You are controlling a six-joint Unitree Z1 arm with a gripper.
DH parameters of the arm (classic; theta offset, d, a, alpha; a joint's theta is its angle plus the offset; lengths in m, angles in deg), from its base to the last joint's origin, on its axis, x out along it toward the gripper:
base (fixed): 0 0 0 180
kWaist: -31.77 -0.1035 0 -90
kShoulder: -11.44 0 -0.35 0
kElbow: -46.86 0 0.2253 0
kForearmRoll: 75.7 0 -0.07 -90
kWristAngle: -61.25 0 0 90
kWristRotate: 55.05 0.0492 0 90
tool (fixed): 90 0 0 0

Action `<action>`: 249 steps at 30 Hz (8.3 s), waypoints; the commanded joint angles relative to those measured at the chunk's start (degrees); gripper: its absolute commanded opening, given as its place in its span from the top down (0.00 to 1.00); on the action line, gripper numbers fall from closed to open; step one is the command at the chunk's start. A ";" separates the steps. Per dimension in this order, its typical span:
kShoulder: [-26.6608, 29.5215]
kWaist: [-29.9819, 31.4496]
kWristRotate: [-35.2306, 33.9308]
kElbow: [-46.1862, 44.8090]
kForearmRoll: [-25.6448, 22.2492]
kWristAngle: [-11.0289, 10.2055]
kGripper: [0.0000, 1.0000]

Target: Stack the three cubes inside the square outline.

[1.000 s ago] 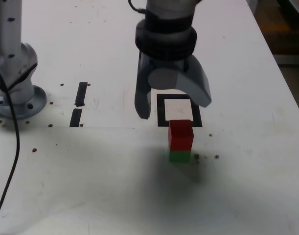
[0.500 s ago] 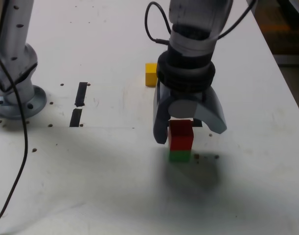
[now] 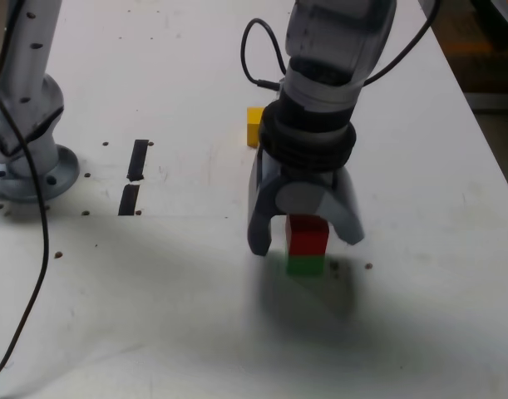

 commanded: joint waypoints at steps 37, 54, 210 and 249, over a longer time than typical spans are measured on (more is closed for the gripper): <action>9.73 -2.93 -2.40 0.50 -6.40 -10.40 0.76; 3.44 -11.00 9.40 -3.92 3.09 -6.00 0.76; 4.21 -39.69 33.62 -19.27 12.99 -4.23 0.28; 12.30 -25.23 20.68 0.65 -11.68 -6.52 0.78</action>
